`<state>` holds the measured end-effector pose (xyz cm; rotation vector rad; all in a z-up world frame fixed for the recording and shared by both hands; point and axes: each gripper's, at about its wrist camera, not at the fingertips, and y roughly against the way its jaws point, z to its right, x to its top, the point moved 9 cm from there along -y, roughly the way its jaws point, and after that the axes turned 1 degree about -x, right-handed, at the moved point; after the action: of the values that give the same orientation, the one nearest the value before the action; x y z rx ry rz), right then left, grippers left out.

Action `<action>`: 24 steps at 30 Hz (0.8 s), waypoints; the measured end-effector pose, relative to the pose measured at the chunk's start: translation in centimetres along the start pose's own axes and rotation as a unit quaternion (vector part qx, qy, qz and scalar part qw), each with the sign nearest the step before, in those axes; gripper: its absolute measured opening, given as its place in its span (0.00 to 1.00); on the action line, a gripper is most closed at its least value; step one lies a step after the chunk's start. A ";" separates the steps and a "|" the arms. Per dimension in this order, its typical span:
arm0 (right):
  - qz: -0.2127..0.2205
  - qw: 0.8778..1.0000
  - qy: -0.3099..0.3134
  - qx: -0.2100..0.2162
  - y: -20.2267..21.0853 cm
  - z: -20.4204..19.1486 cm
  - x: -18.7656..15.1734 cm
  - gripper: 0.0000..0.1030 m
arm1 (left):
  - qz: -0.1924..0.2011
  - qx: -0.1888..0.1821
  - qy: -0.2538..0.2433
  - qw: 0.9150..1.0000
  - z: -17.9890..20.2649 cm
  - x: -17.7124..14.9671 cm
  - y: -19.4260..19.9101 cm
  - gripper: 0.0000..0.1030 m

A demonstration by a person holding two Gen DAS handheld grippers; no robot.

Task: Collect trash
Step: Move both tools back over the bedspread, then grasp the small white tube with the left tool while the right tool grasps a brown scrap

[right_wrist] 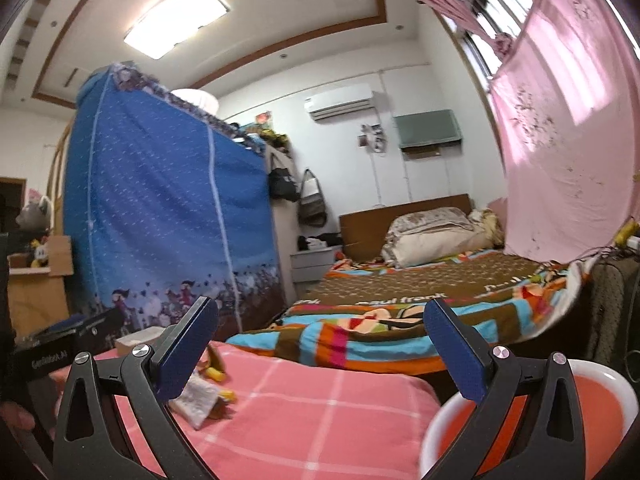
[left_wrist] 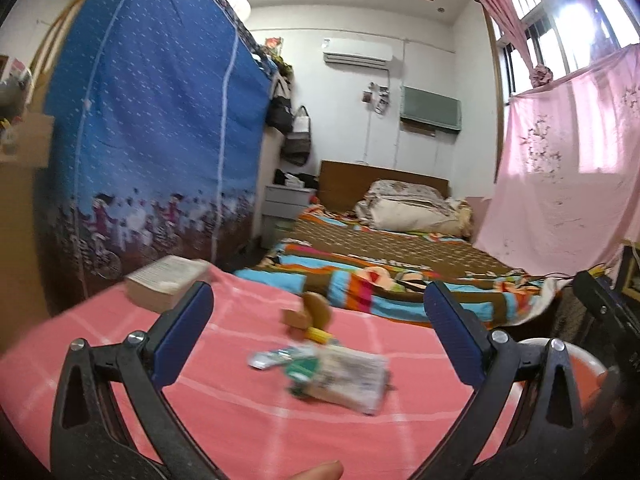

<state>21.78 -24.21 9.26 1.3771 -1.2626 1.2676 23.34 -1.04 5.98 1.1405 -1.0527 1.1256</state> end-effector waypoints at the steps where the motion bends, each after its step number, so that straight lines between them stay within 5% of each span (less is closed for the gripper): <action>1: -0.001 1.000 0.004 0.004 -0.2 -0.5 -0.2 1.00 | 0.002 0.005 -0.004 1.000 -0.5 0.1 -0.1 1.00; 11: -0.052 0.997 0.048 0.019 -4.0 -4.3 -3.5 1.00 | -0.022 0.021 -0.020 0.999 -4.5 -1.3 -1.9 1.00; 17: -0.156 0.985 0.069 0.005 -7.6 -5.0 -7.3 1.00 | -0.123 0.015 -0.030 0.992 -5.3 -4.5 -5.0 0.98; 21: -0.209 0.975 0.076 0.002 -8.9 -5.1 -9.3 0.98 | -0.186 -0.006 -0.012 0.982 -5.2 -6.4 -6.6 0.81; 24: -0.244 0.967 0.070 0.008 -9.6 -5.0 -10.7 0.82 | -0.237 -0.019 -0.006 0.971 -4.9 -8.2 -8.0 0.69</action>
<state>30.92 -16.77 -0.36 1.4667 -0.7520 1.0072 30.43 2.31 -3.75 1.2829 -0.7491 0.7178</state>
